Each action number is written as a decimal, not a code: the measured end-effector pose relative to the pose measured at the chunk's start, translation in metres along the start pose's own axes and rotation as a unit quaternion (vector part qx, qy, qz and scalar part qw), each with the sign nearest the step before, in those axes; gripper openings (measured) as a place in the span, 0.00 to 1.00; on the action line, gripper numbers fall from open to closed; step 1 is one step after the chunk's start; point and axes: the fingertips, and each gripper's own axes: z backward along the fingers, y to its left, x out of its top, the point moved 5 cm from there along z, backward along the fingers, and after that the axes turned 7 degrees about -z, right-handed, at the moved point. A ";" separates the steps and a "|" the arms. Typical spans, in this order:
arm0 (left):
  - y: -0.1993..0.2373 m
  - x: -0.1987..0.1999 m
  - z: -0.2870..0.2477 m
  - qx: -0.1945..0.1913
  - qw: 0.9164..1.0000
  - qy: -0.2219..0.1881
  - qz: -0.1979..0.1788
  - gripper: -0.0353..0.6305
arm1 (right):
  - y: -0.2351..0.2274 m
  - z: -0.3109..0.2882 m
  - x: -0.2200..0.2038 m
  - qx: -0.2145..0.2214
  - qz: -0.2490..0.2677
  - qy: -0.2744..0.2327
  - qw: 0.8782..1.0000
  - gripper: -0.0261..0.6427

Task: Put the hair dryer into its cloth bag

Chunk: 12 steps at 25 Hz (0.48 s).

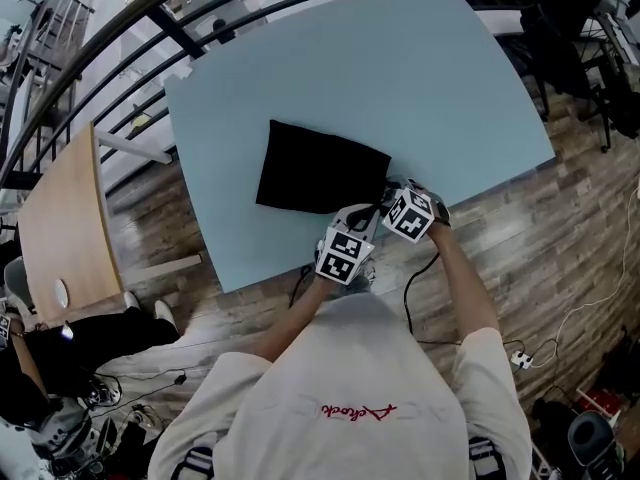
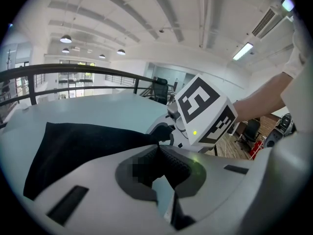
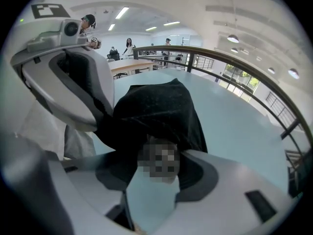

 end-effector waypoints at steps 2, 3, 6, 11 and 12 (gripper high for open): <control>0.002 0.001 0.001 0.002 1.000 -0.005 0.003 0.07 | 0.000 -0.002 0.003 0.004 0.000 -0.004 1.000 0.41; 0.003 0.001 0.001 0.003 1.000 -0.005 0.004 0.07 | 0.000 -0.002 0.005 0.005 -0.001 -0.007 1.000 0.41; 0.006 0.004 0.000 0.001 1.000 0.000 0.007 0.07 | -0.001 -0.004 0.013 0.009 0.001 -0.017 1.000 0.41; 0.016 0.007 0.003 0.007 1.000 -0.006 0.016 0.07 | 0.003 -0.005 0.035 0.018 0.011 -0.049 0.999 0.39; 0.017 0.009 0.004 0.008 1.000 -0.010 0.018 0.07 | 0.003 -0.006 0.038 0.020 0.014 -0.052 0.998 0.39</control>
